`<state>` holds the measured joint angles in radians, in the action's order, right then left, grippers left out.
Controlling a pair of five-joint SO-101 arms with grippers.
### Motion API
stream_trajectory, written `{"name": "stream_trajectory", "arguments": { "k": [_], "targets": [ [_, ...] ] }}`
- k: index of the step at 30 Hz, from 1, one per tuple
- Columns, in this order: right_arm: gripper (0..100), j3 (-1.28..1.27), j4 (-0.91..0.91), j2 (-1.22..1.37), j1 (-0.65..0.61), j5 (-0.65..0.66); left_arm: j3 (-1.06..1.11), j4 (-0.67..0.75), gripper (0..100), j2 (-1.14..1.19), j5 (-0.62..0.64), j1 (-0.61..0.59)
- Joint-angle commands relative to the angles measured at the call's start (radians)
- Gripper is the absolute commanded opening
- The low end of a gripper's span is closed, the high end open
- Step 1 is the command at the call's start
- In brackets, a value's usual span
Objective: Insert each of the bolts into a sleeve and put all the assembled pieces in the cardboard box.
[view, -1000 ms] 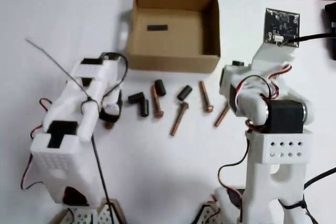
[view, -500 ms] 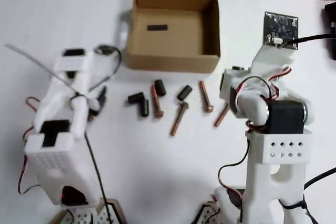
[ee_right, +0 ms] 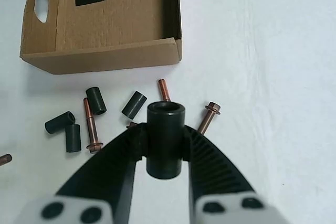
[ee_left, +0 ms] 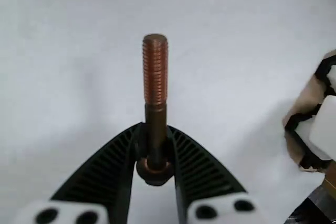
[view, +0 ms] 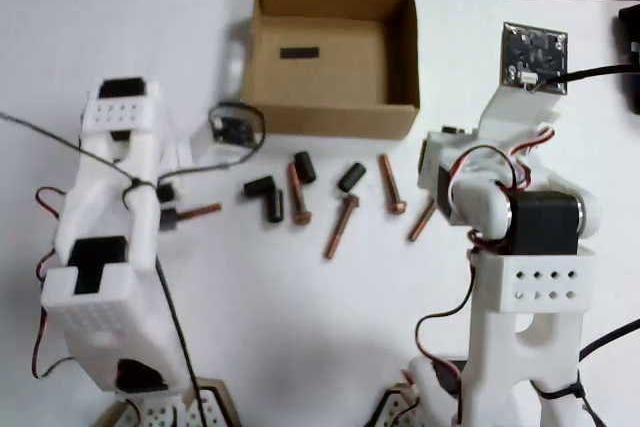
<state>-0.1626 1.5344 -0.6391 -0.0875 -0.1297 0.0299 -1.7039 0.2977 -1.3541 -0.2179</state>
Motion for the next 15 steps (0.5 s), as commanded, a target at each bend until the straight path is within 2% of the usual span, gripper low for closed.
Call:
{"name": "stream_trajectory", "arguments": {
  "k": [1,6,15],
  "targets": [
    [1.9,0.041,0.001,-0.033,-0.004,0.009,0.091,0.107,2,-0.054,-0.192,0.008],
    [1.9,0.041,0.001,-0.031,-0.004,0.009,0.246,0.305,2,-0.055,-0.192,0.009],
    [1.9,0.041,0.001,-0.03,-0.004,0.009,0.265,0.308,2,-0.064,-0.189,-0.014]
  ]
}}
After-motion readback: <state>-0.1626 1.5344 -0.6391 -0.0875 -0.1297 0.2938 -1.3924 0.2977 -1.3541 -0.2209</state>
